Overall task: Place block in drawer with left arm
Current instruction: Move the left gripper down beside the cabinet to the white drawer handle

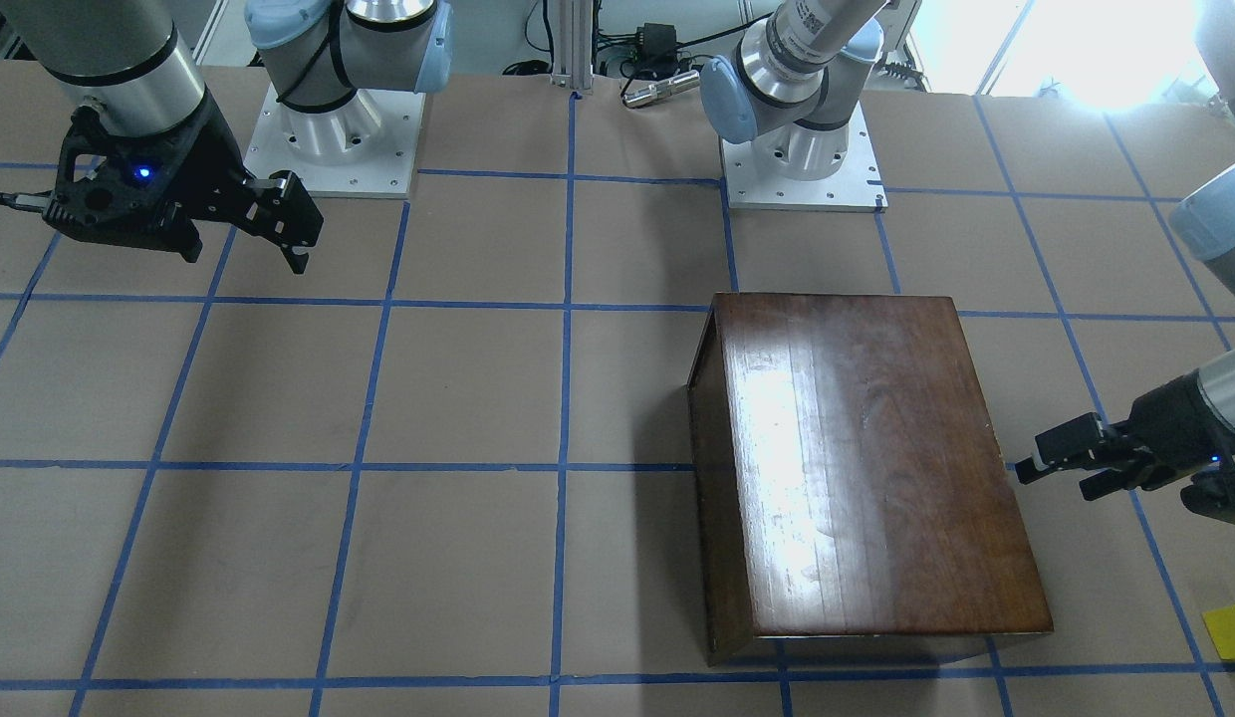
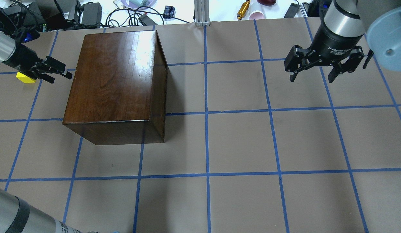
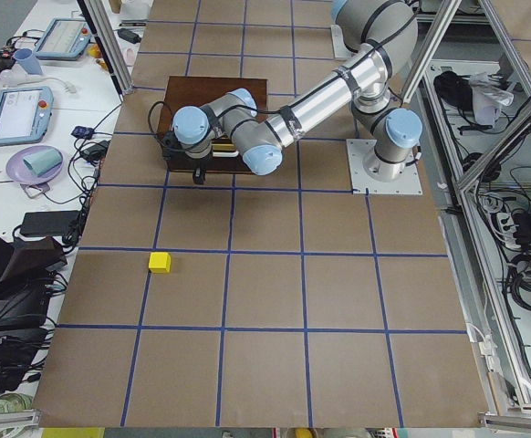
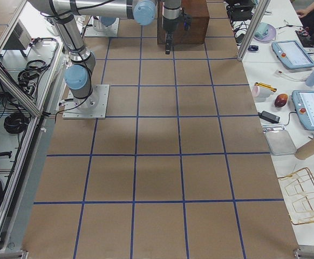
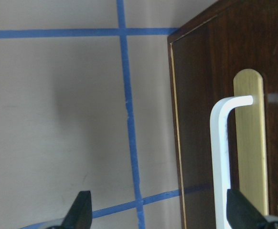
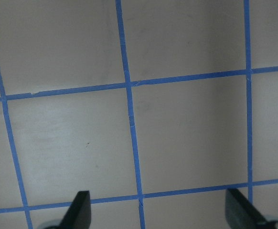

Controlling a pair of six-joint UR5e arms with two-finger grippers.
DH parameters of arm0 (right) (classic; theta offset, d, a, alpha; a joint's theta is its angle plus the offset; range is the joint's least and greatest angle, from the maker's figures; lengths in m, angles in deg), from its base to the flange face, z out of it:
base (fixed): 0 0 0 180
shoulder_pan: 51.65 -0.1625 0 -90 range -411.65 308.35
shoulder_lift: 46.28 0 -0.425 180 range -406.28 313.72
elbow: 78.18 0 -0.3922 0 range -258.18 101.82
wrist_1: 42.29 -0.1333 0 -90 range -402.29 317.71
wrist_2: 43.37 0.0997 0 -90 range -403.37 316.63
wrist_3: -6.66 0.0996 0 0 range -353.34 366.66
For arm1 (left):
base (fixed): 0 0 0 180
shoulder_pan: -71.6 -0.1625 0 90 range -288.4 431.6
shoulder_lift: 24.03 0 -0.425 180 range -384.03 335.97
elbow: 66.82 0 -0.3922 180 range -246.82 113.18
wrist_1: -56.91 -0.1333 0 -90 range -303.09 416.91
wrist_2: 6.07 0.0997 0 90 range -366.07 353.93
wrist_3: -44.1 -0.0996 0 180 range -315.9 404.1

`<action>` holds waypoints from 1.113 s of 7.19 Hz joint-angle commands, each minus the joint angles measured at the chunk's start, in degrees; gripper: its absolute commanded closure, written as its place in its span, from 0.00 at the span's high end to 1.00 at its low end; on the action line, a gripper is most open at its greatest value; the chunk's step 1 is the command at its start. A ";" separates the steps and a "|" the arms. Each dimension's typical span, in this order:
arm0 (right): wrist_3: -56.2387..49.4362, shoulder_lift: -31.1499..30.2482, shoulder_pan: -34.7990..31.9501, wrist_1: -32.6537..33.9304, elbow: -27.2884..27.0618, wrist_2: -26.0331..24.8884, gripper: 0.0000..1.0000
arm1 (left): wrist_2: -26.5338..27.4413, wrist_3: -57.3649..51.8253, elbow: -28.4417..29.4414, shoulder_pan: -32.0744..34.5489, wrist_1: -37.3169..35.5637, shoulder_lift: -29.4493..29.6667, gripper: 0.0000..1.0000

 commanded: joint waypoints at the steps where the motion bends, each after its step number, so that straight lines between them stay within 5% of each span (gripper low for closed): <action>1: 0.00 0.00 0.00 0.00 0.00 0.05 1.00 | -1.26 -0.09 -1.24 0.00 -0.29 0.30 1.00; 7: 0.00 0.00 0.00 0.00 0.00 0.05 1.00 | -0.82 -1.49 -2.65 0.00 -0.38 0.75 0.99; 8: 0.00 0.00 0.00 0.00 0.00 0.05 1.00 | -0.73 -1.76 -2.65 -0.18 -0.38 0.75 0.87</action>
